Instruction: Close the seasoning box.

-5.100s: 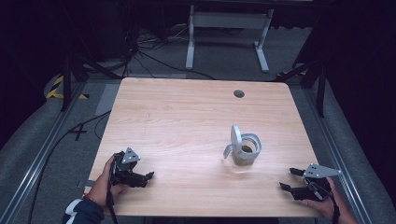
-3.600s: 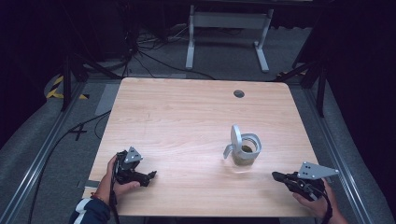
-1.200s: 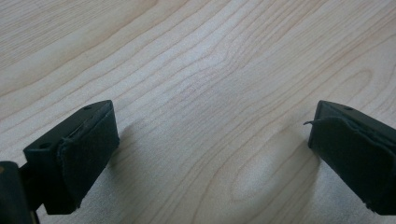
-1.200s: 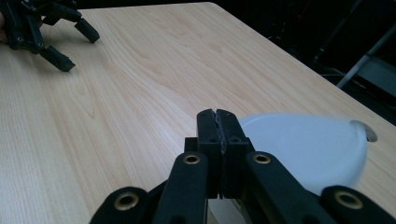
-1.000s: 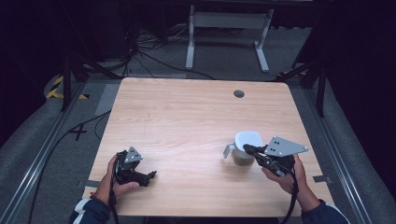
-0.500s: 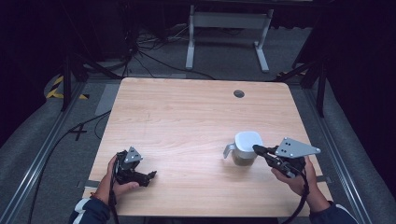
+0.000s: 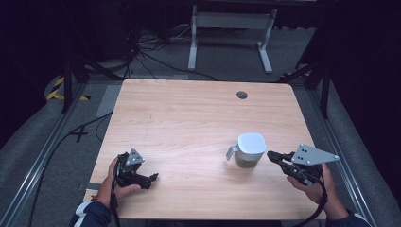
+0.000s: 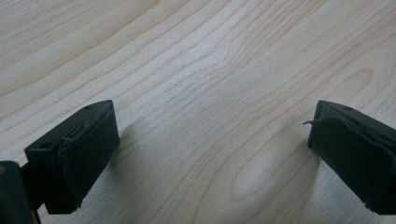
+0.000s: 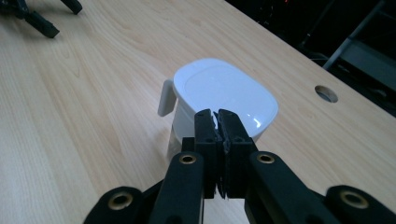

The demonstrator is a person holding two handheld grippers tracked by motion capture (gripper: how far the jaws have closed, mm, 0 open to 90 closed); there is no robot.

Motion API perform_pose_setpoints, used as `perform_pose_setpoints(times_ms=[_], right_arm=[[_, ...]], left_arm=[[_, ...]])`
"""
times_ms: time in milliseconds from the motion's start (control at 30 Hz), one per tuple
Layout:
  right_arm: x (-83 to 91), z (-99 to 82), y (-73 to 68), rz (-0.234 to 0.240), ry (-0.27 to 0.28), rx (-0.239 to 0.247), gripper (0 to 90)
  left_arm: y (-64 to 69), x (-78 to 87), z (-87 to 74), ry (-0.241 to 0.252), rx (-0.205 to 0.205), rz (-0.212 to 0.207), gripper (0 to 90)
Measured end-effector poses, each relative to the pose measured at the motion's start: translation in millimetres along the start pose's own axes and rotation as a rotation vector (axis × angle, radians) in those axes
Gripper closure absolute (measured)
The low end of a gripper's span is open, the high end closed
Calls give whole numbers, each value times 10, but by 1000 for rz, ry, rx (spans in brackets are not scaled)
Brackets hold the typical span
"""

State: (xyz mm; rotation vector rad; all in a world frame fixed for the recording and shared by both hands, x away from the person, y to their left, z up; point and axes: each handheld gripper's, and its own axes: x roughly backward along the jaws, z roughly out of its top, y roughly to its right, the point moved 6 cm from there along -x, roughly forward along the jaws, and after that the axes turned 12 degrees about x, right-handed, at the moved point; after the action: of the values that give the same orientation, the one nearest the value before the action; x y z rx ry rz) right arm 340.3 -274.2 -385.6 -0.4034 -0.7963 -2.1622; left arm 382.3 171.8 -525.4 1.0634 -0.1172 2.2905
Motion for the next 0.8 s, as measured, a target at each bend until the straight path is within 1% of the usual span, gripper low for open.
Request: perform_pose_setpoints(times_ms=[100,133,200,267,300,400,433,500,533,567,600,633,667,700,733,767,800], right_arm=[[44,-101,-10,-3,-17,2,853],[56,-124,-13,-1,-19,-1,849],[92,-202,-13,-9,-28,-5,834],[121,-277,-11,-6,-20,-8,829],[131,-307,-13,-8,-19,-17,828],[167,-467,-24,-5,-25,-21,772],[178,-538,-32,3,-26,-27,750],[191,-644,-35,-8,-41,-33,695],[197,-724,-26,-17,-49,-52,664],[197,-724,-26,-17,-49,-52,664],[196,-809,-14,-22,-51,-77,636],[195,-901,-9,-25,-62,-105,587],[189,-979,8,-39,-72,-123,552],[186,-1057,23,-42,-82,-148,529],[181,-1125,24,-33,-87,-176,508],[177,-1186,22,-36,-96,-190,482],[175,-1246,26,-42,-105,-191,453]], left_arm=[[0,0,0,-1,0,-1,23],[-5,-1,4,0,-7,-2,23],[-6,-1,5,-1,-9,-3,22],[-6,-2,5,0,-9,-3,22],[-6,-1,5,-1,-9,-3,22],[-6,-1,5,-2,-10,-3,22],[-6,-1,5,-2,-10,-3,22],[-6,-1,5,-2,-10,-4,22],[-6,-1,5,-2,-10,-4,22],[-6,-1,5,-2,-10,-4,22],[-6,-1,5,-2,-10,-3,22],[-6,-2,5,-2,-10,-4,22],[-6,-2,5,-2,-10,-4,22],[-5,-3,5,0,-10,-4,22],[-6,-2,5,-2,-10,-4,22],[-6,-2,5,-2,-10,-4,22],[-6,-1,5,-2,-10,-3,22]])
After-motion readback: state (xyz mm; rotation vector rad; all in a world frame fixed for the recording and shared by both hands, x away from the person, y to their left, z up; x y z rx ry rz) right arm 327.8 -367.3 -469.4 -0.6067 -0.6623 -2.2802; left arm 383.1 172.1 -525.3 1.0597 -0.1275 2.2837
